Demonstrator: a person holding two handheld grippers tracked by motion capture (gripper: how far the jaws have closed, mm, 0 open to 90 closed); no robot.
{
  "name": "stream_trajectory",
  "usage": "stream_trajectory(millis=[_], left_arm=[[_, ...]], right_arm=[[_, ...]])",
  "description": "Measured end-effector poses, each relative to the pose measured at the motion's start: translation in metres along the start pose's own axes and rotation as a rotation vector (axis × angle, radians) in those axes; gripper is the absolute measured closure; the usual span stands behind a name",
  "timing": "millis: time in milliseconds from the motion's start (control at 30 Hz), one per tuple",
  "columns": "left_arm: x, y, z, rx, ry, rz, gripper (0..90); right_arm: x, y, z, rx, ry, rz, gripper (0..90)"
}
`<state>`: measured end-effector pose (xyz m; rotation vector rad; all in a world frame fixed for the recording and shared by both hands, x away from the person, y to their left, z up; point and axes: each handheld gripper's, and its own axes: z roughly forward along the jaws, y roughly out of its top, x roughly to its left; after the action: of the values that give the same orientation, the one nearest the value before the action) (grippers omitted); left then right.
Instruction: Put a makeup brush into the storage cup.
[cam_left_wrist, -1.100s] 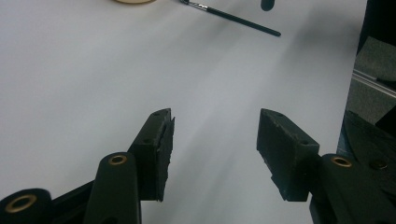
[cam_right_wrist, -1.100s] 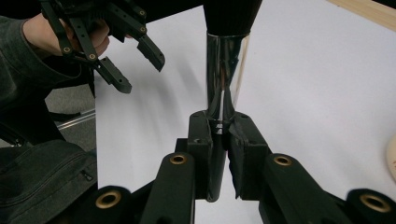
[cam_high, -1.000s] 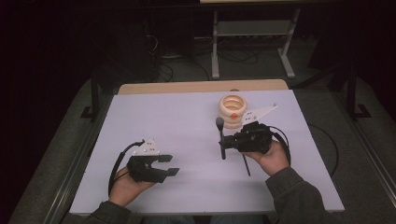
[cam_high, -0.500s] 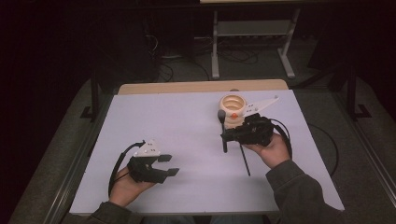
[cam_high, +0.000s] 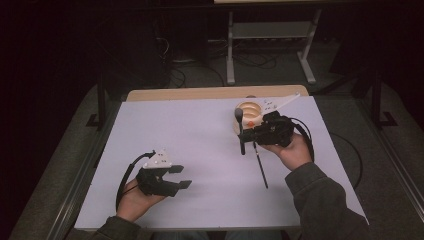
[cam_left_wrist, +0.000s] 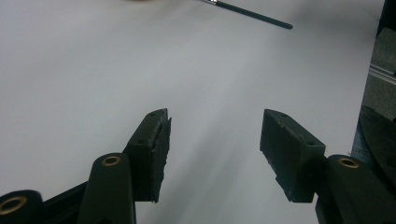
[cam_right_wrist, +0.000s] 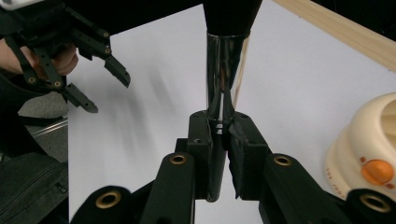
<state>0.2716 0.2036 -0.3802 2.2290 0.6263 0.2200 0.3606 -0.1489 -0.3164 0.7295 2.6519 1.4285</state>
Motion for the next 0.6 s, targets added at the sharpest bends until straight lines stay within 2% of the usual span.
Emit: stream_trajectory(millis=[333, 567, 600], left_arm=[[-0.002, -0.001, 0.001, 0.002, -0.005, -0.016, 39.9], [-0.001, -0.002, 0.002, 0.007, 0.0, -0.014, 39.0], [0.0, -0.002, 0.002, 0.018, 0.002, -0.001, 38.8]], right_arm=[[-0.012, 0.013, -0.004, -0.012, -0.022, 0.017, 78.6], [-0.025, 0.02, -0.004, -0.015, -0.05, 0.038, 78.7], [-0.028, 0.022, -0.004, -0.013, -0.057, 0.037, 78.6]])
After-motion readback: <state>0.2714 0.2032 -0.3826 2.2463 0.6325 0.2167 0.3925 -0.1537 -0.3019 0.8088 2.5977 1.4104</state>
